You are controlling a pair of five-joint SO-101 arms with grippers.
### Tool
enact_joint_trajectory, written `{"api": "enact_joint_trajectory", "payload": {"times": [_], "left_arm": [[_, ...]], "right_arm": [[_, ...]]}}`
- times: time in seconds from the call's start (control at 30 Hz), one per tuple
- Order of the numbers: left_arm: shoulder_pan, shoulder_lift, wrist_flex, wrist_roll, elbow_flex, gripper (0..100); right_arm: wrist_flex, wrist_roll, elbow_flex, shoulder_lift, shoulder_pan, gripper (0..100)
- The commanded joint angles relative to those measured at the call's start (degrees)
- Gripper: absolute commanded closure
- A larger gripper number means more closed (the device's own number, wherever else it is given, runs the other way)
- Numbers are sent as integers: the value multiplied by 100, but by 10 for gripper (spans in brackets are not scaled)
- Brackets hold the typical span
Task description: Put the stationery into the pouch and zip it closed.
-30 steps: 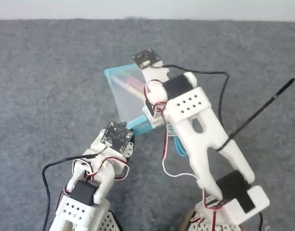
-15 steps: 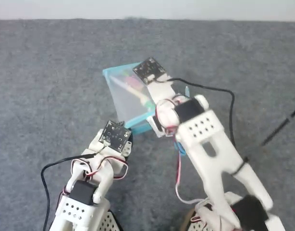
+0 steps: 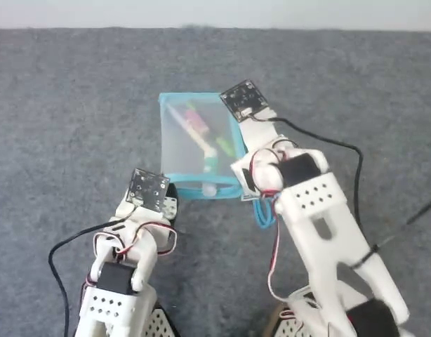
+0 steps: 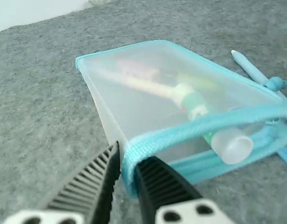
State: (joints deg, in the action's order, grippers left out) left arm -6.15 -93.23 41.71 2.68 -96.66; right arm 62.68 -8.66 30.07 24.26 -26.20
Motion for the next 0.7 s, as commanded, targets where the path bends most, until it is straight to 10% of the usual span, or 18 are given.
{"api": "enact_joint_trajectory", "payload": {"times": [0.0,0.17,0.37,0.67], "left_arm": [[290,-79,-167,-360,303,988],[844,-62,-149,-536,409,988],[-1002,-70,492,941,259,988],[1389,-70,-316,-571,470,988]], "right_arm": [[-171,-26,-35,-268,84,789],[-303,-18,-35,-488,92,789],[-277,-35,-35,-488,110,789],[-321,-26,-35,-505,330,789]]}}
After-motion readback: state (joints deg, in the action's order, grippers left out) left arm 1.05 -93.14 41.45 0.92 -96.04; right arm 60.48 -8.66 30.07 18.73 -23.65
